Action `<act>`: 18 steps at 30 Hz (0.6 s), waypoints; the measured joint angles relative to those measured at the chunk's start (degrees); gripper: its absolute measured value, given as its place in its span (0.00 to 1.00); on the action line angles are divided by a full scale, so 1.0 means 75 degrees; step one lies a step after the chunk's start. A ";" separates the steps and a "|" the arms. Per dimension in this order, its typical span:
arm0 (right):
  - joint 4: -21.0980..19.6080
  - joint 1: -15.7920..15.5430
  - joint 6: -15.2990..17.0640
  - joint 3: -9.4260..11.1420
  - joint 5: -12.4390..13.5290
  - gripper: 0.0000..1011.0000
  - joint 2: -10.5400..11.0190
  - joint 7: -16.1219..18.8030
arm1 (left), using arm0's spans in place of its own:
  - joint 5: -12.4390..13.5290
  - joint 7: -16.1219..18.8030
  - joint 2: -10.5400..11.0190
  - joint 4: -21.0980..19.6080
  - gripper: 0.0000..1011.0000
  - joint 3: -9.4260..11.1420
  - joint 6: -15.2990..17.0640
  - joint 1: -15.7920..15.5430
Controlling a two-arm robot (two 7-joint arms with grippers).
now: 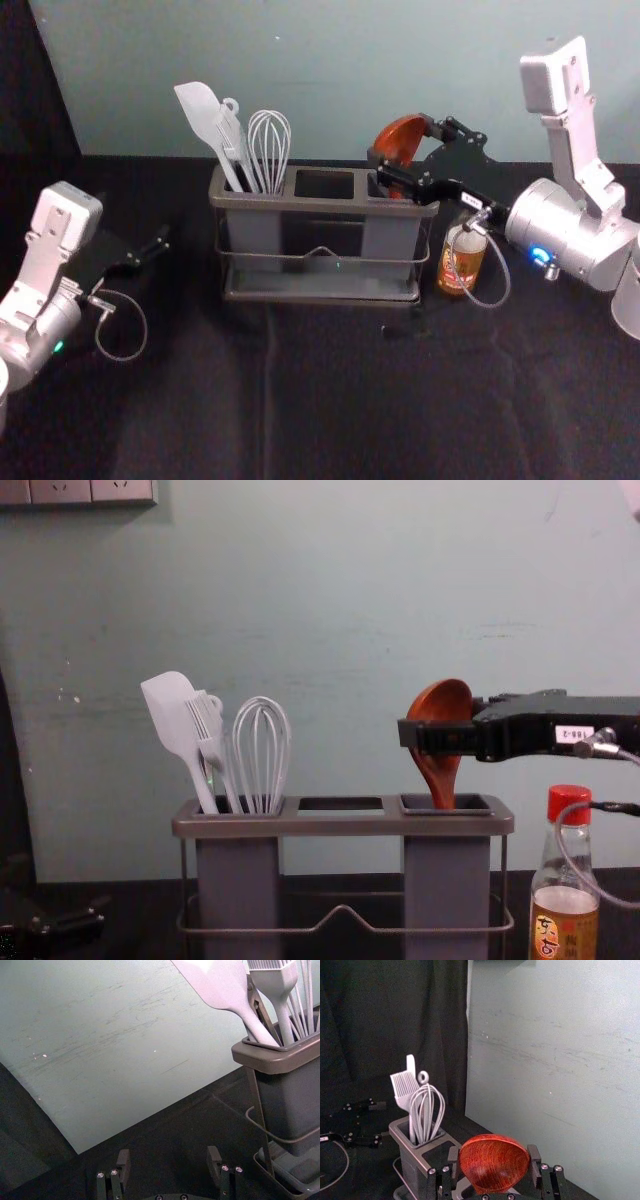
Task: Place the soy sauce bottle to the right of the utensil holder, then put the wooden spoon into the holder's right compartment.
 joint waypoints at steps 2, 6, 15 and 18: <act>0.0029 0.0007 0.0000 -0.0020 0.0008 0.83 -0.0005 -0.0006 | 0.0000 0.0000 0.0000 0.0000 0.99 0.0000 0.0000 0.0001; 0.0083 0.0029 0.0016 -0.0077 0.0014 0.83 -0.0009 -0.0041 | 0.0000 0.0000 0.0000 0.0000 0.99 0.0000 0.0000 0.0000; 0.0171 0.0062 0.0025 -0.0156 0.0019 0.83 -0.0016 -0.0091 | 0.0000 0.0000 0.0000 0.0000 0.99 0.0000 0.0000 0.0000; 0.0200 0.0065 0.0009 -0.0175 0.0017 0.83 -0.0027 -0.0094 | 0.0000 0.0000 0.0000 0.0000 0.99 0.0000 0.0000 0.0000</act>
